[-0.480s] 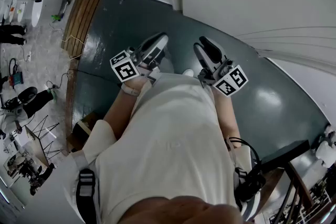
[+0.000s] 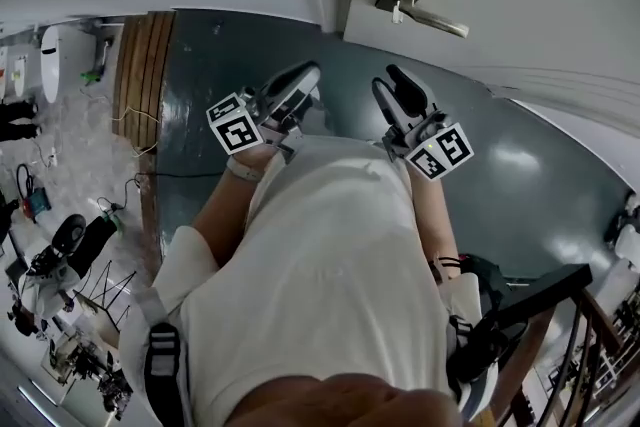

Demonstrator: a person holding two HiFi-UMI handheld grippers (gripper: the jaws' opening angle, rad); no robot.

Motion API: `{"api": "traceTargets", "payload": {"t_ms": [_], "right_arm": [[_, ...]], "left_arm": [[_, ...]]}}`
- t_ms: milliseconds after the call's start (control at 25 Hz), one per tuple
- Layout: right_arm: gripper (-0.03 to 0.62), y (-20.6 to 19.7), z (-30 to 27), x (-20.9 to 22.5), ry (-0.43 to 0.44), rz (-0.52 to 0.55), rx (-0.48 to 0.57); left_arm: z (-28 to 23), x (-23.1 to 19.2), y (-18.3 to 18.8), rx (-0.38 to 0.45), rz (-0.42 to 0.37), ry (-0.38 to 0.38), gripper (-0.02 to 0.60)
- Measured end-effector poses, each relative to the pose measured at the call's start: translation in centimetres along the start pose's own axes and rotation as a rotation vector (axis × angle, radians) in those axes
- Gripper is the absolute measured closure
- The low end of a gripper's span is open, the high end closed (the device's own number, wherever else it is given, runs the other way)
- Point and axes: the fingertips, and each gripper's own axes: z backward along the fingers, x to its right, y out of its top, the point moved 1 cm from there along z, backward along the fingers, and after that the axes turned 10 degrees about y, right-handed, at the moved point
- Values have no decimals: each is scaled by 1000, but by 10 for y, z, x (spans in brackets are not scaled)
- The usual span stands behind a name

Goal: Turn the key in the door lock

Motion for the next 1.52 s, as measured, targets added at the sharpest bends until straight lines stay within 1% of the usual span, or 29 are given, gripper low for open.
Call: {"api": "traceTargets", "payload": {"t_ms": [80, 160, 240, 320, 400, 520, 600, 680, 800, 880, 960, 1080, 1240, 1400, 1520], "right_arm": [[454, 12, -34, 20, -92, 66, -35], [454, 13, -57, 57, -203, 155, -91], [454, 10, -59, 84, -321, 260, -153], [454, 11, -50, 83, -426, 365, -218], [456, 12, -48, 84, -509, 464, -283], [456, 6, -47, 111, -601, 604, -373], [456, -1, -41, 125, -638, 676, -447], [456, -5, -40, 131, -656, 747, -504], [456, -15, -43, 135, -666, 837, -572], [456, -25, -44, 145, -678, 882, -612], [456, -32, -47, 158, -683, 901, -634], [456, -35, -52, 169, -698, 935, -637], [456, -28, -60, 170, -730, 998, -625], [456, -22, -68, 174, -768, 994, -600], [457, -16, -70, 175, -812, 977, -559]], "left_arm": [[-9, -15, 35, -37, 6, -20, 571], [-26, -40, 57, -68, 17, -31, 571], [-39, -53, 62, -98, 24, -41, 571], [-35, -46, 62, -124, 24, -54, 571], [-33, -43, 68, -139, 28, -61, 571], [-48, -53, 71, -150, 43, -60, 571], [-55, -53, 67, -161, 42, -55, 571], [-59, -52, 66, -169, 32, -49, 571], [-57, -53, 75, -150, 19, -33, 571], [-59, -57, 79, -140, 22, -27, 571], [-63, -63, 78, -135, 21, -23, 571], [-62, -66, 77, -127, 25, -17, 571], [-51, -62, 84, -109, 25, -18, 571], [-42, -54, 90, -109, 4, -27, 571], [-37, -48, 93, -107, -4, -33, 571]]}}
